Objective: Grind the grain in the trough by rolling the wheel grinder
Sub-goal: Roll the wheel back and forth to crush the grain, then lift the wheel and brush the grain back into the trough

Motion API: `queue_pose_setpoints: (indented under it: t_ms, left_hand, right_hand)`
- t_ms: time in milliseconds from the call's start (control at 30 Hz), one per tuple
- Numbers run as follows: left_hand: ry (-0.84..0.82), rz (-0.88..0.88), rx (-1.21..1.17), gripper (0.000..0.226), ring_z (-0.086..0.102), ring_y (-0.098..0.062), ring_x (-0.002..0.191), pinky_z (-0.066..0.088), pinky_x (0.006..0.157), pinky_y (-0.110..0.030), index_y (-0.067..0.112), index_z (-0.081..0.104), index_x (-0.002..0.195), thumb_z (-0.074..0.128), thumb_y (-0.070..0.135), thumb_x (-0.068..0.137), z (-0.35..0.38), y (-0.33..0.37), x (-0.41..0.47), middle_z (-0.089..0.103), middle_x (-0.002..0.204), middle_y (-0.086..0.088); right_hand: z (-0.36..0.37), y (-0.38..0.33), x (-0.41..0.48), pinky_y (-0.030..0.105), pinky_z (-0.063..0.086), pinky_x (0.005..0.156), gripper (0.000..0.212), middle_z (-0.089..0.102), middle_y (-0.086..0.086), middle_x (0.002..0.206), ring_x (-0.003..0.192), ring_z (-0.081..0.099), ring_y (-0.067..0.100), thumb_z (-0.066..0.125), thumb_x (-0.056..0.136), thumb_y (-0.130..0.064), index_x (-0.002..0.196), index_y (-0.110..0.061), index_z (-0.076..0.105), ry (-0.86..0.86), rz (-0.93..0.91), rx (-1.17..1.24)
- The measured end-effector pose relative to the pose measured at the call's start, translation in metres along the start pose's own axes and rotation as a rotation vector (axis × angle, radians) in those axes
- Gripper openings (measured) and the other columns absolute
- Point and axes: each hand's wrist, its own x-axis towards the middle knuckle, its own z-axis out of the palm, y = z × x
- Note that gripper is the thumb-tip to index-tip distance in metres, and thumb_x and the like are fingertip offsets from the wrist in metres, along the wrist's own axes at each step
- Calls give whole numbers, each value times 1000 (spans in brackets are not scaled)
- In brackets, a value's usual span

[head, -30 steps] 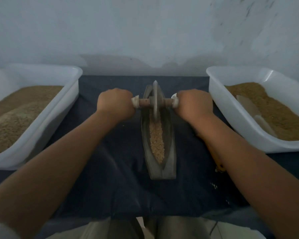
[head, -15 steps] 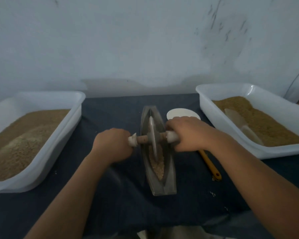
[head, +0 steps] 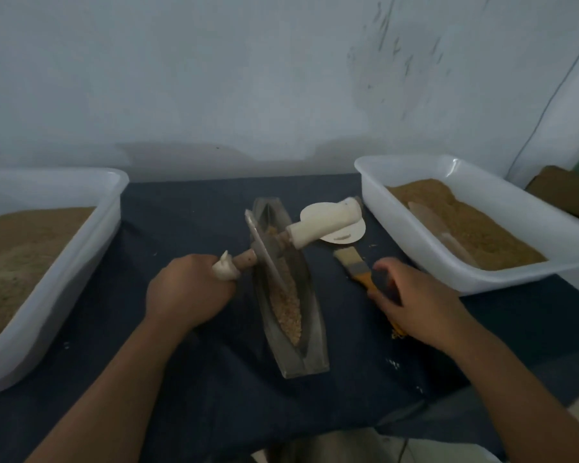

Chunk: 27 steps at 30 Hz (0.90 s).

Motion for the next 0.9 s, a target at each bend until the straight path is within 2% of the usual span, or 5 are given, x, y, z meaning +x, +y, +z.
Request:
queue_pose_setpoints:
  t_ms: [100,200,400,600,900]
  left_hand:
    - [-83,-42,-150,27,67,-18,64,52,59,-32,25,66,66,57,50,70,-2,0,1,68,64,6]
    - [-125,-85,-338,21,68,-19,64,51,60,-35,36,70,72,58,50,61,-5,1,-1,70,64,8]
    - [-82,-170,-542,23,56,-4,46,44,56,-35,29,70,76,68,41,56,-6,-4,1,65,57,5]
    - [-98,-183,-558,11,50,-3,43,39,51,-32,29,66,63,70,38,57,-13,-3,0,57,51,5]
    - [-99,-130,-513,18,45,-2,42,36,52,-32,22,60,64,75,20,74,-13,-3,1,55,50,6]
  right_hand:
    - [2,-1,9,25,46,64,54,58,-19,103,78,56,1,55,104,-45,148,-56,26,-191,-142,-92]
    - [-6,3,19,23,43,65,36,59,-21,97,79,57,-2,54,103,-39,128,-63,44,-268,-114,-26]
    - [-21,-3,22,32,57,73,41,77,-12,100,94,73,5,43,111,-22,105,-49,73,-67,10,664]
    - [-24,-43,49,15,47,60,12,67,-18,82,73,67,6,60,105,-43,99,-33,64,377,-136,573]
    - [1,-105,124,36,50,65,23,67,-2,83,78,64,12,61,103,-41,94,-20,61,211,-53,601]
